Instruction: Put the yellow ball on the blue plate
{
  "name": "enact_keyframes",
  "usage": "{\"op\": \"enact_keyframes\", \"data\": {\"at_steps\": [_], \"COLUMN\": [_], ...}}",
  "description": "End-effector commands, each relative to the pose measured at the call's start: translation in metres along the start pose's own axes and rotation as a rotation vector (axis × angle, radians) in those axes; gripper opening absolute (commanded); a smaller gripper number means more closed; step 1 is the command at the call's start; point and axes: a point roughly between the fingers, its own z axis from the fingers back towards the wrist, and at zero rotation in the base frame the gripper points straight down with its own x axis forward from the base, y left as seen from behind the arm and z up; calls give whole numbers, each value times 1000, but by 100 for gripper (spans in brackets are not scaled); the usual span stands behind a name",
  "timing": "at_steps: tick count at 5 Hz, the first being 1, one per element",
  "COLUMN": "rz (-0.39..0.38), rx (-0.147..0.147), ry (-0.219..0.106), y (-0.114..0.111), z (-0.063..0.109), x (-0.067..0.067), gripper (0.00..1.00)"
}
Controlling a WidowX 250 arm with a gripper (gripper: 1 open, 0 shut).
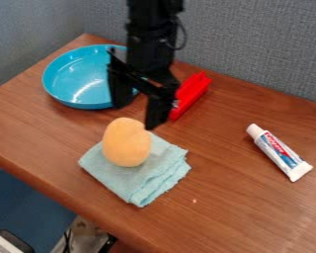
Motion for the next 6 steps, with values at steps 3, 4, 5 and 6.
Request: {"op": "enact_keyframes", "data": {"at_steps": [3,4,5,6], "rz": [-47,-82,-93,-92], "rx": [72,95,105,100], "ry": [-32,-38,-48,-51], "y": [15,17,20,21], "z": [-31,-39,-42,-45], "x": [-7,-9,-8,-7], "gripper": [100,100,100,100]}}
